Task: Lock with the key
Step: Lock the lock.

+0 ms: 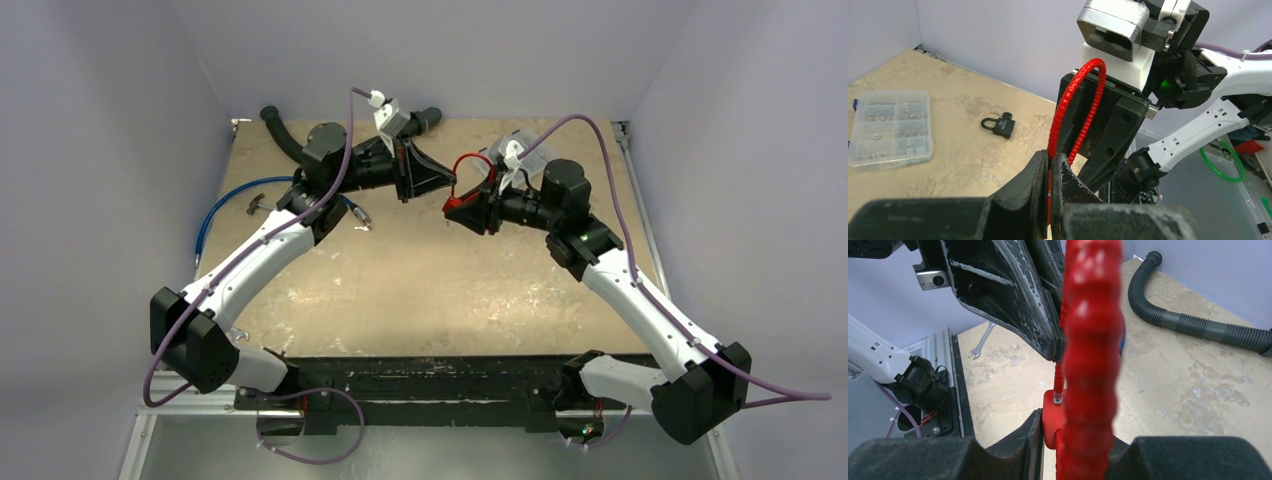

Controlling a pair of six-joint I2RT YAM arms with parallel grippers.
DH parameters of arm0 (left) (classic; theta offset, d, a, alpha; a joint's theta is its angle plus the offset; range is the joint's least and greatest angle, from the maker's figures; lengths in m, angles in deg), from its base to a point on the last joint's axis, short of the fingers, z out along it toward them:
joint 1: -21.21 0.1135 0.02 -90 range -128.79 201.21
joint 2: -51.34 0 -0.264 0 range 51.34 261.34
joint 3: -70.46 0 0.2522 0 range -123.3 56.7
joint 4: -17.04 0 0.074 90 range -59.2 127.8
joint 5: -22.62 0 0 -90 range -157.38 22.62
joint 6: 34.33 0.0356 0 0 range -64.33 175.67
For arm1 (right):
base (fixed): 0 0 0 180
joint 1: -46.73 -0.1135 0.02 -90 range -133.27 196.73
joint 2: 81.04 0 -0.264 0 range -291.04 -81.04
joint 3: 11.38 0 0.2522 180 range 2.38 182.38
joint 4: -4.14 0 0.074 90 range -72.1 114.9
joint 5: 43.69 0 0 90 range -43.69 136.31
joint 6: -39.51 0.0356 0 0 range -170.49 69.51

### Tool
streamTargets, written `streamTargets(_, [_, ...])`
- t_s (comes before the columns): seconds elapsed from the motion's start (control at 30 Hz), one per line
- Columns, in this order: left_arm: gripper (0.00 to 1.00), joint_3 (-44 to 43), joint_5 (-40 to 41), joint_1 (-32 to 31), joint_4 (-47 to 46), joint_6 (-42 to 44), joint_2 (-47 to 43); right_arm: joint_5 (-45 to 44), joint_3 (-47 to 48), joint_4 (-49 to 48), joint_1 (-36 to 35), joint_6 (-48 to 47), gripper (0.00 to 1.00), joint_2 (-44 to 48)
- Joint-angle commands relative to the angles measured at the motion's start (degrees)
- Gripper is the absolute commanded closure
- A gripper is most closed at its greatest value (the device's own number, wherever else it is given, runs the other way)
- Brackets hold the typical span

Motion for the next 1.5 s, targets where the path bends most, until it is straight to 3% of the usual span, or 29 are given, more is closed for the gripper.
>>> streamTargets(0.0, [1.00,-0.32,-1.55,-1.60,2.33,4.20,-0.76,1.31,2.39,-2.97,-0.55,-0.72,1.00,0.68])
streamTargets(0.6, [1.00,-3.21,-4.92,-4.18,21.79,21.75,-0.28,1.03,3.90,-0.49,-0.59,-2.23,1.00,-0.23])
streamTargets(1.07, [1.00,-3.04,-4.51,-6.54,28.73,27.23,1.83,2.24,6.69,1.99,-0.57,-4.79,1.00,-1.44])
streamTargets(1.47, [1.00,-4.24,-0.25,-6.40,30.90,25.74,5.06,2.54,6.63,2.58,-0.59,-10.96,1.00,0.46])
